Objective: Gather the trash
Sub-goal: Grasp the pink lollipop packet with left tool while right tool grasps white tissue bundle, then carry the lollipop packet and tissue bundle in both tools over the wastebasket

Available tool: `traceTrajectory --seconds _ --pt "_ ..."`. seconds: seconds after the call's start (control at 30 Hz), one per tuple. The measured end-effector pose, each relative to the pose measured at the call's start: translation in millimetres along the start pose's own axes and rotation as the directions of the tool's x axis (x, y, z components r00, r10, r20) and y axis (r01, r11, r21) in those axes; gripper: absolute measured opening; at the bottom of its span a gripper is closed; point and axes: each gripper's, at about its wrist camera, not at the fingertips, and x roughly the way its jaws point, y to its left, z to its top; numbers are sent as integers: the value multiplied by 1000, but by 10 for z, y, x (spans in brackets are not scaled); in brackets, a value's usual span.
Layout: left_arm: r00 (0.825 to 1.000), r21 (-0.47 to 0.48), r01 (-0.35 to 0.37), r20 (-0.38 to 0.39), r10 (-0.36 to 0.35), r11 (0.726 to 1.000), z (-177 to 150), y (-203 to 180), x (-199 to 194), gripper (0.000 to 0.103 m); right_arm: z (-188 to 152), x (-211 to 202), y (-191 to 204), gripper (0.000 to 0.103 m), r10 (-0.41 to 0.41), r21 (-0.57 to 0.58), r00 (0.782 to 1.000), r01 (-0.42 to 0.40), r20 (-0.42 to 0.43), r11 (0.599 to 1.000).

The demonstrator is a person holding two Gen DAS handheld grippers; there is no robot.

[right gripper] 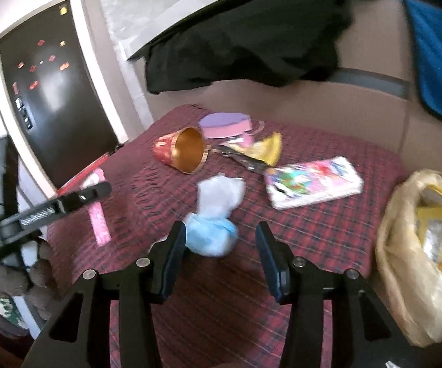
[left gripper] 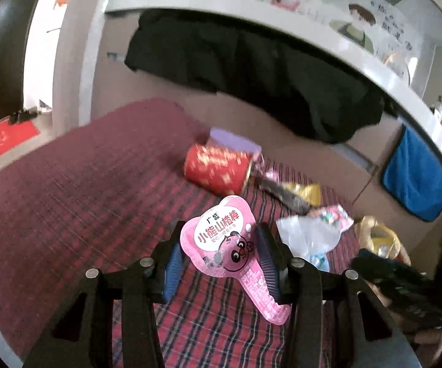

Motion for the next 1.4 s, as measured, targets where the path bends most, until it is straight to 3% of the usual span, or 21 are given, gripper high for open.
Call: traceTrajectory --seconds 0.2,0.33,0.67,0.83,1.13,1.4 --pt "999 -14 7 31 -7 1000 44 131 -173 46 128 456 181 45 -88 -20 994 87 -59 996" --pt "1000 -17 10 17 -9 1000 2 182 -140 46 99 675 189 48 -104 -23 988 102 -111 995" --pt "1000 -36 18 -21 -19 999 -71 204 -28 46 31 631 213 45 -102 -55 986 96 -130 994" --pt "1000 -18 18 -20 -18 1000 -63 145 -46 46 42 417 211 40 -58 -59 995 54 -76 997" --pt "1000 29 18 -24 -18 999 -55 -20 -76 46 119 52 216 38 -69 -97 997 70 18 993" --pt "999 145 4 34 -9 989 61 -432 -234 46 214 -246 121 38 -72 -89 993 81 95 993"
